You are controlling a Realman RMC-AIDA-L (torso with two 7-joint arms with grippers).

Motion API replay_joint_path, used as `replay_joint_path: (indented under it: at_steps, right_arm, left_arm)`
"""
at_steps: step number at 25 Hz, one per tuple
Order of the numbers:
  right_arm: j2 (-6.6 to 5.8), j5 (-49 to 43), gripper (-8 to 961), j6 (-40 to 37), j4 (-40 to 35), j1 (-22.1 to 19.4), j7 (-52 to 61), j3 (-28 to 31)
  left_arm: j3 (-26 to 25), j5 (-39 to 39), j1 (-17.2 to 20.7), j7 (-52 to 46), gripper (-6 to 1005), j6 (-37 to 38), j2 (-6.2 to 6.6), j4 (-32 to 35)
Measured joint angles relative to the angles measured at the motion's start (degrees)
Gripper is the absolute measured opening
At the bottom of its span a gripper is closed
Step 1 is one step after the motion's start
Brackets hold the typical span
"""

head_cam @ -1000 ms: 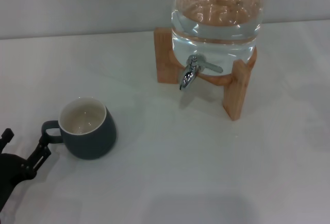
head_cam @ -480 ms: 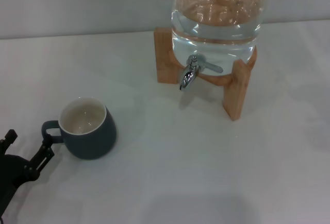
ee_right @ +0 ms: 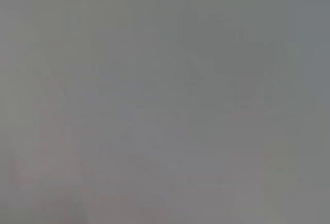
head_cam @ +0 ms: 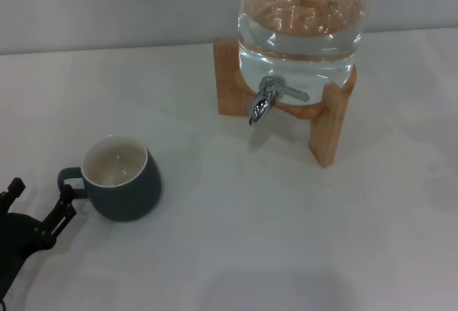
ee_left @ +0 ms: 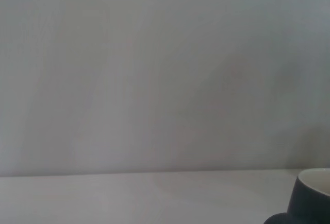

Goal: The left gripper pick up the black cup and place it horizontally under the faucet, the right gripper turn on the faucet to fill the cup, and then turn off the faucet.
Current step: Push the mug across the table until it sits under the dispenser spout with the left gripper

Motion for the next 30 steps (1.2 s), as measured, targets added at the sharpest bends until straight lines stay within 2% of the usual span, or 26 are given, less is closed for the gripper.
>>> replay_joint_path:
  at_steps: [17, 30]
  right_arm:
    - [0.04, 0.00, 842, 0.03, 0.00, -0.11, 0.00, -0.17]
    - [0.09, 0.00, 842, 0.18, -0.06, 0.41, 0.00, 0.15]
  left_arm:
    - [-0.33, -1.82, -2.23, -0.05, 834, 0.65, 0.05, 0.27]
    - [-0.33, -1.76, -2.44, 0.00, 832, 2.88, 0.09, 0.14]
